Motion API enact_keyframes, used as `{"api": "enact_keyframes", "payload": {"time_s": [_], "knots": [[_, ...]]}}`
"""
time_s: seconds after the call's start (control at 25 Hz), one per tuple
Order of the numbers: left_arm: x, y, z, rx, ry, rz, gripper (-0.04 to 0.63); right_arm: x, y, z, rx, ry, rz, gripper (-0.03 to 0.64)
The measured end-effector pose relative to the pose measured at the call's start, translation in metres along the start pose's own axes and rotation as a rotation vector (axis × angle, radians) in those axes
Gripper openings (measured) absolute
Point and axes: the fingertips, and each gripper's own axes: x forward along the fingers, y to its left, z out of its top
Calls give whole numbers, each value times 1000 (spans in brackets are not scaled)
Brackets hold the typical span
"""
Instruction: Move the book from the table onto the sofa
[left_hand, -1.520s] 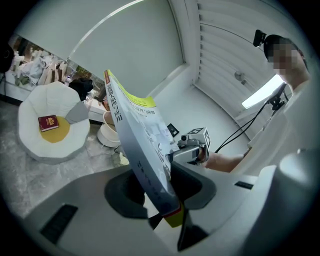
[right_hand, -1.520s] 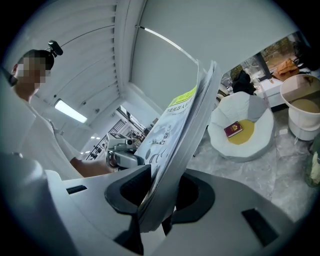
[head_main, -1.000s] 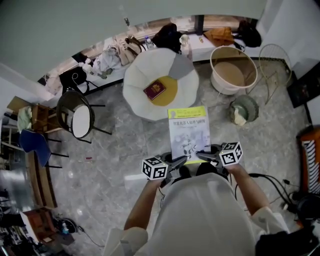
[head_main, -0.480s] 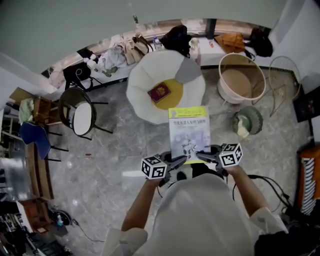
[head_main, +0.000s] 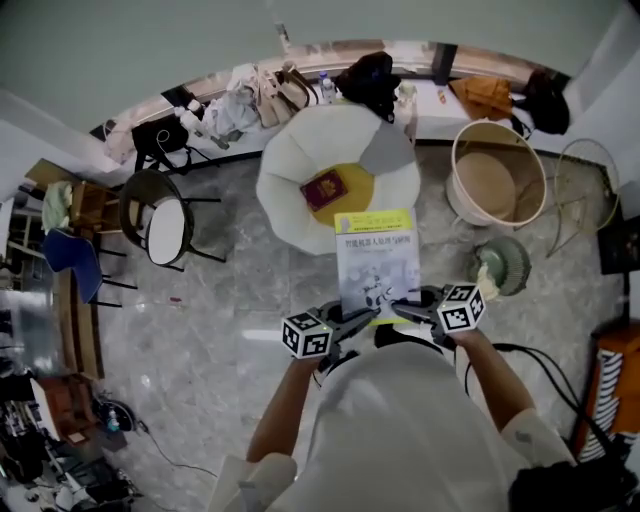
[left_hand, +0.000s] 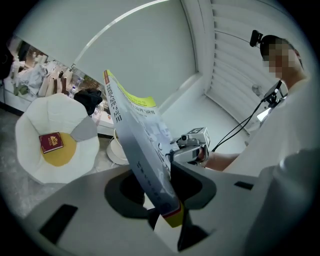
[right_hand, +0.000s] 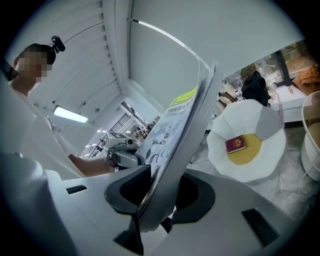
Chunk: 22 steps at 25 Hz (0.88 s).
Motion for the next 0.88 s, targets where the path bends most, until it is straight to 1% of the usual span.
{"api": "enact_keyframes", "payload": {"time_s": [0.44,0.68,0.88], "knots": [[34,31,44,-40,-40,46,135,-8,-48,45,0,46,28,138],[32,51,65,-41,-30,42,135,5,-61,66,9,44,30,138],[32,80,81,-44,-16,29,135,22,-81,84,11,45,24,138]]}}
